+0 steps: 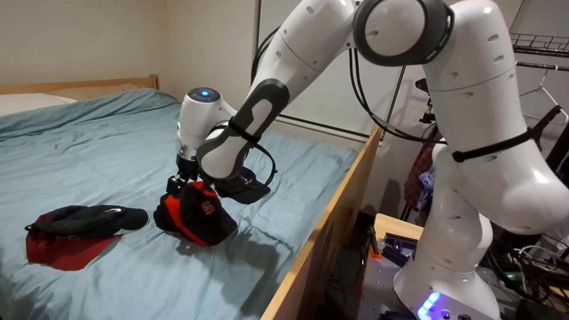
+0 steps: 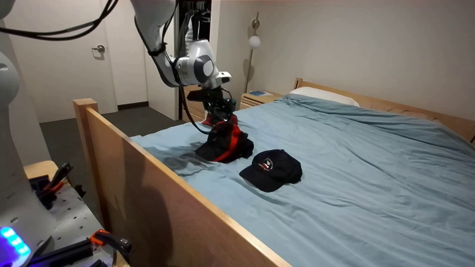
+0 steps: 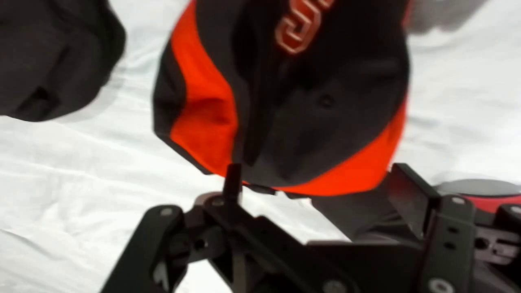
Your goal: Put the caps with bright colors on top of each other in the middle, then put the remaining two on the sides
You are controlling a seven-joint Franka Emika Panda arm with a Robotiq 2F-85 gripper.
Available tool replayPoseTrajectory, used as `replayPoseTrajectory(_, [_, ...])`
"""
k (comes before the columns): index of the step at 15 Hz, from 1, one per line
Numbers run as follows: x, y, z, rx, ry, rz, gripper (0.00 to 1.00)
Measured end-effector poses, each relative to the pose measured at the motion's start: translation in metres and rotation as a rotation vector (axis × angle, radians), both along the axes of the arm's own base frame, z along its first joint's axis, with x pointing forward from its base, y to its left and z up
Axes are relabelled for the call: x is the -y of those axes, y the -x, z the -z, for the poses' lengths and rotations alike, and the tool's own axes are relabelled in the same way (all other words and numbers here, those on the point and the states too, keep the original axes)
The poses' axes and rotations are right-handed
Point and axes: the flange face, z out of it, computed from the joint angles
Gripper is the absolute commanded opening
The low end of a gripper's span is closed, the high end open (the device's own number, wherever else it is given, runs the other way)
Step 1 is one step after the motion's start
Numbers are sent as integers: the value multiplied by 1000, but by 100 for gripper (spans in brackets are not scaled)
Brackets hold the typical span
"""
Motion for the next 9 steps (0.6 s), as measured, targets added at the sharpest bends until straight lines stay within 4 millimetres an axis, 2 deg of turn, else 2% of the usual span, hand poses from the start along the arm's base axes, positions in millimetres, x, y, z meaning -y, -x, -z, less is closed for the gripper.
replayPoseTrajectory(3, [-66, -3, -23, -34, -65, -141, 100])
replayPoseTrajectory(5, [-102, -12, -38, -77, -71, -251, 100])
replayPoseTrajectory(7, [-126, -23, -50, -147, -61, -339, 100])
replayPoseTrajectory(9, [-136, -32, -55, -175, -52, -378, 100])
